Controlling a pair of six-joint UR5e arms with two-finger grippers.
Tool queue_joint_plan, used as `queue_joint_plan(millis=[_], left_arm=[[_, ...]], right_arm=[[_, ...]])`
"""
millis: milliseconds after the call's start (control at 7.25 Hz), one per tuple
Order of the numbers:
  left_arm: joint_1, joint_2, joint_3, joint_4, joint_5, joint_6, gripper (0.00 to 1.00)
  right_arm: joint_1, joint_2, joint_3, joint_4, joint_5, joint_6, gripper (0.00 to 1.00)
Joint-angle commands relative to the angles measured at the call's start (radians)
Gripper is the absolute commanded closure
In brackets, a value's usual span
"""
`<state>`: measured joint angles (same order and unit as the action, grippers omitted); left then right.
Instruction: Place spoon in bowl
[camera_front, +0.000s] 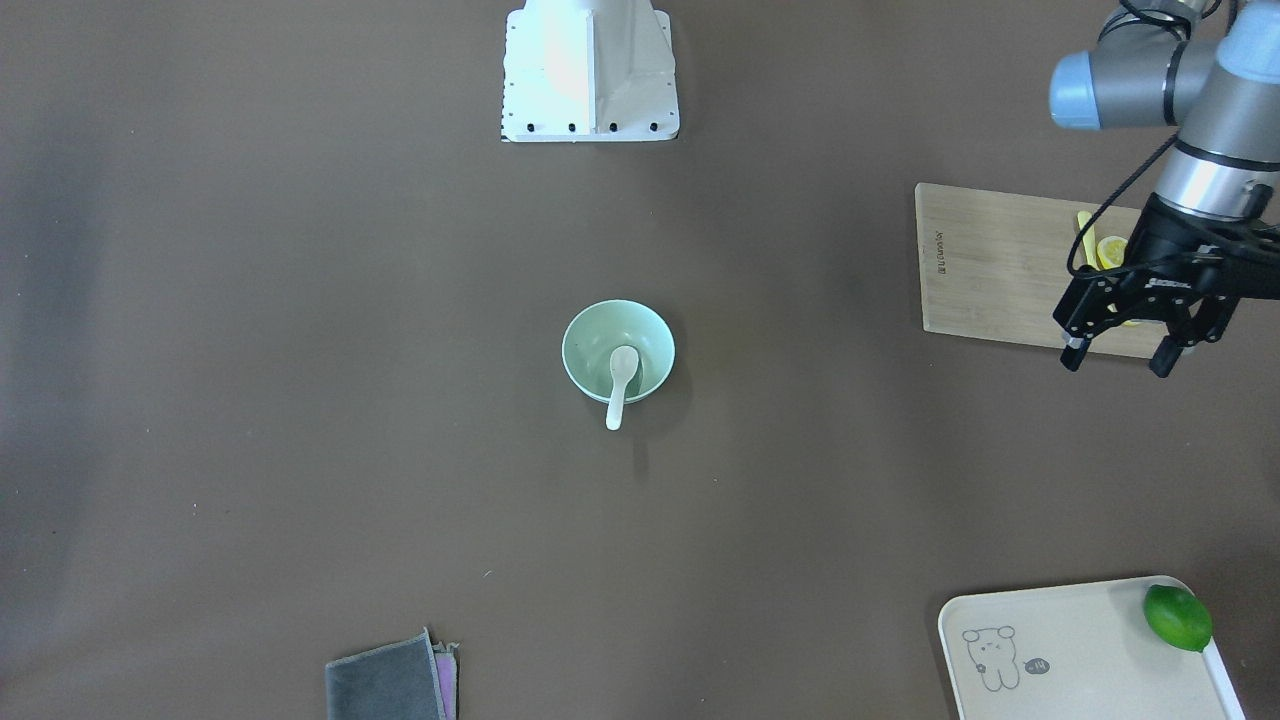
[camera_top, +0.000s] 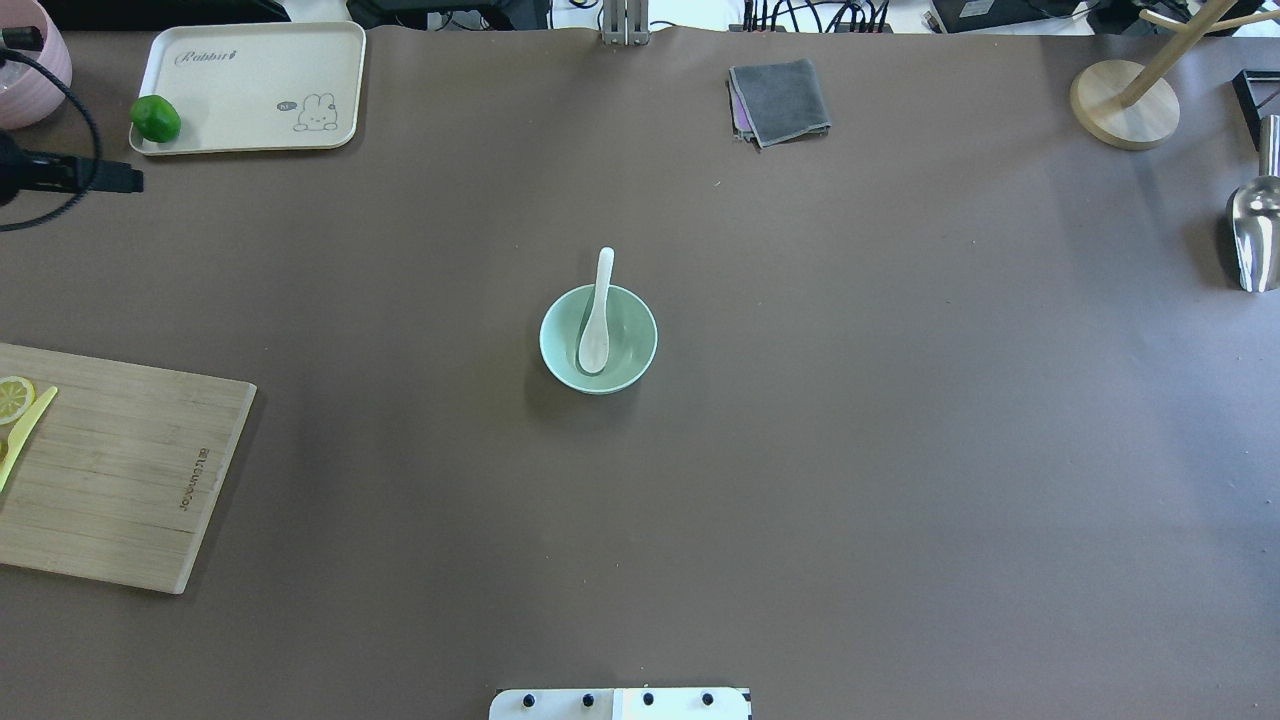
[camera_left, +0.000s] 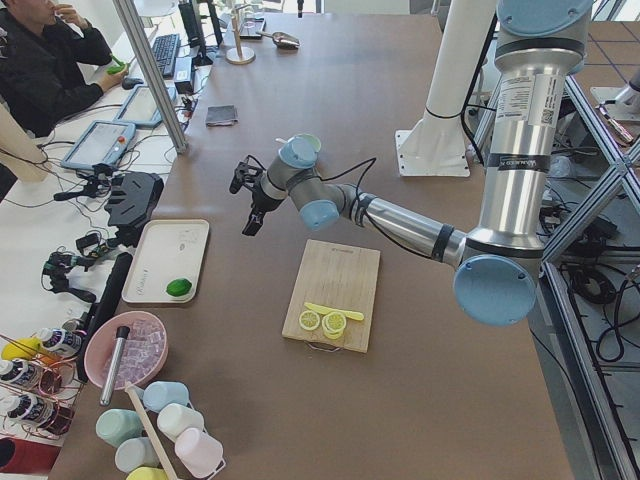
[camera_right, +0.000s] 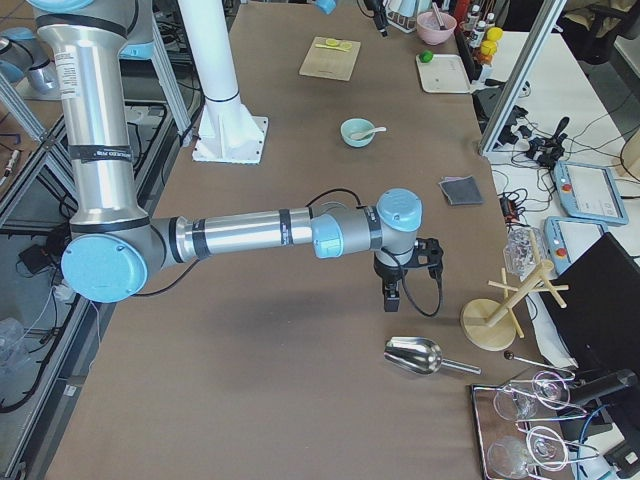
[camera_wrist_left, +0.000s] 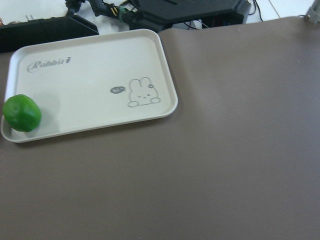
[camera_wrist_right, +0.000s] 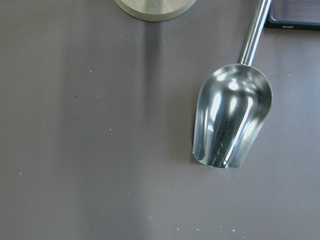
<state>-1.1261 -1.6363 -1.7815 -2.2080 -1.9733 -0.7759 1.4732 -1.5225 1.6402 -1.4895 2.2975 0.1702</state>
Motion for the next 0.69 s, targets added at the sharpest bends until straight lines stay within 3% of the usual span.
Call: queue_joint_plan(millis=[0,276,414,552], left_arm=[[-0.262,0.024,0.072,0.133,-0.322,0.323,0.02],[-0.409,0.024,0.076,0.442,-0.314,0.739,0.02],[-0.478,0.026,0.080,0.558,-0.314,0.858,0.02],[-0.507,0.044,0.086,0.588,-0.317,0.886,0.02]], right_arm=[[0.019,-0.025,-0.002,0.003,-0.001,-0.037,0.00],[0.021,-0.027,0.010,0.003,-0.006,-0.037,0.00],[0.018,-0.028,0.018,0.003,-0.019,-0.038,0.00],[0.016,-0.033,0.010,0.003,-0.023,-0.038,0.00]])
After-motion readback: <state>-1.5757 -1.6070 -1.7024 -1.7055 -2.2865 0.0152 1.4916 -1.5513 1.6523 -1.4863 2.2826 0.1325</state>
